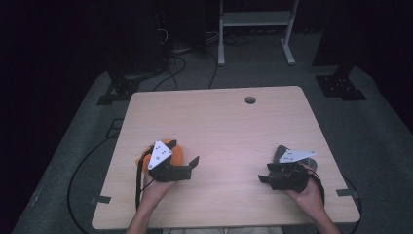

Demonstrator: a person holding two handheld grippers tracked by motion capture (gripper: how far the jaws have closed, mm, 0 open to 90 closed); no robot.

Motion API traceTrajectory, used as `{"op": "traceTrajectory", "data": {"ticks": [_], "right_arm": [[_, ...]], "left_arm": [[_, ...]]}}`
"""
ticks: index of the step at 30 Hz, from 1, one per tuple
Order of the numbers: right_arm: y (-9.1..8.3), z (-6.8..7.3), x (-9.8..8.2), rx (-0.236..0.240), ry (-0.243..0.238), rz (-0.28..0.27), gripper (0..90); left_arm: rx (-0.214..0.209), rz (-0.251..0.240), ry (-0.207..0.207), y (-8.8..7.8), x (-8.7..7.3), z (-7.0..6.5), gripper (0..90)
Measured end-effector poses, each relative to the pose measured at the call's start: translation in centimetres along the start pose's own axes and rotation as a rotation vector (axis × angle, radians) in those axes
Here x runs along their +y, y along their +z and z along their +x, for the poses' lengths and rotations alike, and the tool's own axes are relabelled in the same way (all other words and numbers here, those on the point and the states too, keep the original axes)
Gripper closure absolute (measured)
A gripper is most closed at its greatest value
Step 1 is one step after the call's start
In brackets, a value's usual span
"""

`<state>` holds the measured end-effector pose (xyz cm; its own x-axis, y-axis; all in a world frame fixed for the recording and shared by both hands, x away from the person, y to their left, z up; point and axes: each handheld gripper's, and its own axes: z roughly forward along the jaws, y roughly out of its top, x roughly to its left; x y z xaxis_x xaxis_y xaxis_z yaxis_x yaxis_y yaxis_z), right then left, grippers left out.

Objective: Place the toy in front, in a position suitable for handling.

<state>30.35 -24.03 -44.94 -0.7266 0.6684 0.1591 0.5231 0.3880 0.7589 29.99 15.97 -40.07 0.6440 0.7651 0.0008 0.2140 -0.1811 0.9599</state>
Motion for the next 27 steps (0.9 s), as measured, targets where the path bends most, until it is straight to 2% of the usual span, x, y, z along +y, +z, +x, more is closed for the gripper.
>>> {"op": "traceTrajectory", "data": {"ticks": [15, 16, 27], "right_arm": [[0.0, 0.1, 0.0, 0.001, -0.002, 0.0, 36.1], [0.1, 0.1, 0.0, 0.0, -0.003, 0.004, 36.1], [0.0, 0.1, 0.0, -0.003, -0.006, 0.007, 36.1]], "left_arm": [[0.049, -0.01, -0.014, -1.0, 0.0, 1.7, 3.5], [0.054, -0.01, -0.025, -1.2, -0.1, 2.1, 3.6], [0.105, 0.004, -0.034, -2.1, -0.5, 4.0, 3.6]]}}
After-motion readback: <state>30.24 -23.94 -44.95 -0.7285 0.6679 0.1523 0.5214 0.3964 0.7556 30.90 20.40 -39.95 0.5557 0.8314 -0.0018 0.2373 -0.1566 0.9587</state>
